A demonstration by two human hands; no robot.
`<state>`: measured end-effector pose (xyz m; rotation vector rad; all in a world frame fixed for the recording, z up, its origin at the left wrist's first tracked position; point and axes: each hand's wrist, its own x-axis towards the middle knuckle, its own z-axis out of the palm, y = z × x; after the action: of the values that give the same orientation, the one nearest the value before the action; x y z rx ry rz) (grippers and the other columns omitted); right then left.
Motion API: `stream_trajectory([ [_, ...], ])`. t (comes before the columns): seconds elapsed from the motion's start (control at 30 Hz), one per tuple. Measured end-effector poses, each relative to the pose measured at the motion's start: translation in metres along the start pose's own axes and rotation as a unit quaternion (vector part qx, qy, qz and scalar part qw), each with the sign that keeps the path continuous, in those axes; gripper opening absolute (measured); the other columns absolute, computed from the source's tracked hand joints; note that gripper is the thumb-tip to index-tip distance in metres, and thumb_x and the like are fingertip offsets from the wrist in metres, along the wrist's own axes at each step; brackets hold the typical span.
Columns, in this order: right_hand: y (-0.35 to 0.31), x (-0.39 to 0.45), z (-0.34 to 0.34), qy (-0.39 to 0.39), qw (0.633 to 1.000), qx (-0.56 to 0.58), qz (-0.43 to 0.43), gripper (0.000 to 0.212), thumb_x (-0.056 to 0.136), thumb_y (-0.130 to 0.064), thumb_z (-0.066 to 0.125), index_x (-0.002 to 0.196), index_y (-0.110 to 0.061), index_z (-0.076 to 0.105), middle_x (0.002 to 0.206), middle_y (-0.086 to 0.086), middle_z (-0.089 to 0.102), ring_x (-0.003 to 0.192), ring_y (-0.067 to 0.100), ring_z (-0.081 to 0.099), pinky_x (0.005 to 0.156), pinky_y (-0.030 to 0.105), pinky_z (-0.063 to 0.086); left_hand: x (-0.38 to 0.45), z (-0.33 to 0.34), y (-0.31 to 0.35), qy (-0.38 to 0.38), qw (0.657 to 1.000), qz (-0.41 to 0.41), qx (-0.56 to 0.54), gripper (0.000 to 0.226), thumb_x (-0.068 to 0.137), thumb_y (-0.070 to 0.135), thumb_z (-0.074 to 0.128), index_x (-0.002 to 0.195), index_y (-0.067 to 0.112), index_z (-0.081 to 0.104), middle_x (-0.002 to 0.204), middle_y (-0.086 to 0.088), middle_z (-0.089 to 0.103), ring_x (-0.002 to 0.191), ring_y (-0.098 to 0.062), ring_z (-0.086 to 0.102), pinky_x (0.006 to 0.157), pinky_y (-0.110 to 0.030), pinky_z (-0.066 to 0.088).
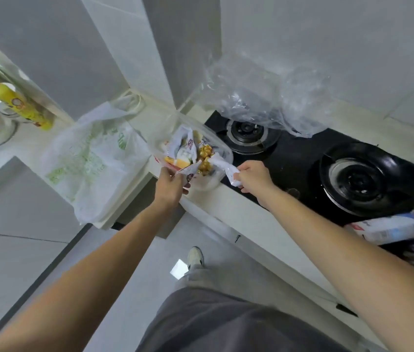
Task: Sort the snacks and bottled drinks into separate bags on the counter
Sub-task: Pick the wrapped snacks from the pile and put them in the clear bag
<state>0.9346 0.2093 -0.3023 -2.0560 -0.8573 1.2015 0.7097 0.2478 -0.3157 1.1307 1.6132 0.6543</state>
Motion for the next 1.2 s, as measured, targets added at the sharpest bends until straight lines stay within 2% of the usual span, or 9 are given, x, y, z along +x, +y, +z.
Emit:
stream_trajectory([
  [0.13,-0.032,0.036,0.060,0.038,0.999,-0.013,0.030,0.006,0.077,-0.007,0.061,0.075,-0.005,0.066,0.082,0.013,0.070,0.087,0.043,0.071,0.073,0.052,0.063,0.067,-0.030,0.015,-0.014,0.999,0.008,0.037,0.017,0.095,0.023,0.050,0.104,0.012,0.041,0.102,-0.015,0.066,0.083,-0.030,0.069,0.057,-0.030,0.046],
  [0.27,-0.058,0.060,0.087,0.079,0.994,-0.036,0.070,0.014,0.082,-0.008,0.055,0.080,-0.008,0.069,0.077,0.006,0.065,0.073,0.030,0.066,0.061,0.030,0.051,0.124,-0.035,0.034,-0.006,0.994,0.038,0.102,0.021,0.099,0.026,0.051,0.106,0.010,0.039,0.090,-0.002,0.054,0.080,-0.023,0.058,0.063,-0.034,0.045],
  [0.37,-0.069,0.080,0.100,0.096,0.989,-0.082,0.072,0.019,0.083,-0.003,0.052,0.068,-0.014,0.056,0.068,0.002,0.055,0.059,0.022,0.053,0.050,0.026,0.036,0.155,-0.030,0.043,-0.032,0.990,0.050,0.125,0.027,0.102,0.031,0.053,0.108,0.010,0.038,0.087,0.001,0.049,0.083,-0.024,0.054,0.071,-0.039,0.049],
  [0.43,-0.074,0.090,0.108,0.079,0.990,-0.109,0.051,0.017,0.083,-0.004,0.055,0.074,-0.016,0.060,0.074,0.001,0.055,0.071,0.022,0.055,0.058,0.027,0.036,0.168,-0.025,0.047,-0.081,0.979,0.070,0.176,0.036,0.101,0.040,0.056,0.115,0.012,0.039,0.089,0.001,0.053,0.085,-0.026,0.055,0.074,-0.040,0.049],
  [0.57,-0.068,0.093,0.112,0.047,0.973,-0.224,-0.034,0.003,0.087,-0.013,0.058,0.087,-0.015,0.061,0.093,0.000,0.062,0.100,0.025,0.060,0.074,0.031,0.042,0.174,-0.025,0.045,-0.109,0.907,0.180,0.364,0.047,0.099,0.050,0.050,0.128,0.013,0.054,0.112,-0.004,0.063,0.106,-0.029,0.055,0.084,-0.042,0.049],
  [0.63,-0.062,0.084,0.103,0.060,0.963,-0.255,-0.066,0.016,0.092,-0.016,0.059,0.107,-0.015,0.065,0.109,0.001,0.065,0.106,0.026,0.061,0.075,0.034,0.046,0.171,-0.028,0.039,-0.091,0.856,0.263,0.435,0.050,0.097,0.049,0.046,0.132,0.015,0.057,0.122,-0.007,0.063,0.113,-0.031,0.052,0.085,-0.044,0.049],
  [0.77,-0.047,0.060,0.071,0.113,0.930,-0.324,-0.131,0.018,0.097,-0.021,0.056,0.114,-0.015,0.060,0.111,0.004,0.062,0.110,0.027,0.056,0.080,0.041,0.050,0.150,-0.019,0.038,-0.104,0.787,0.354,0.495,0.055,0.092,0.051,0.035,0.122,0.012,0.057,0.118,-0.011,0.061,0.110,-0.034,0.052,0.081,-0.046,0.047],
  [0.93,0.002,0.018,0.004,0.180,0.898,-0.375,-0.142,0.034,0.097,-0.034,0.061,0.126,-0.016,0.059,0.116,0.004,0.060,0.113,0.027,0.053,0.084,0.043,0.051,0.100,0.032,0.052,-0.140,0.735,0.424,0.511,0.050,0.093,0.050,0.035,0.114,0.013,0.060,0.113,-0.010,0.063,0.106,-0.035,0.053,0.084,-0.048,0.046],
  [1.2,0.130,-0.099,-0.126,0.253,0.895,-0.363,-0.063,0.044,0.095,-0.038,0.063,0.132,-0.017,0.056,0.124,0.004,0.056,0.118,0.027,0.050,0.090,0.043,0.047,-0.041,0.167,0.054,-0.187,0.688,0.499,0.493,0.045,0.098,0.041,0.057,0.131,0.011,0.057,0.121,-0.013,0.059,0.113,-0.037,0.051,0.084,-0.051,0.048],
])
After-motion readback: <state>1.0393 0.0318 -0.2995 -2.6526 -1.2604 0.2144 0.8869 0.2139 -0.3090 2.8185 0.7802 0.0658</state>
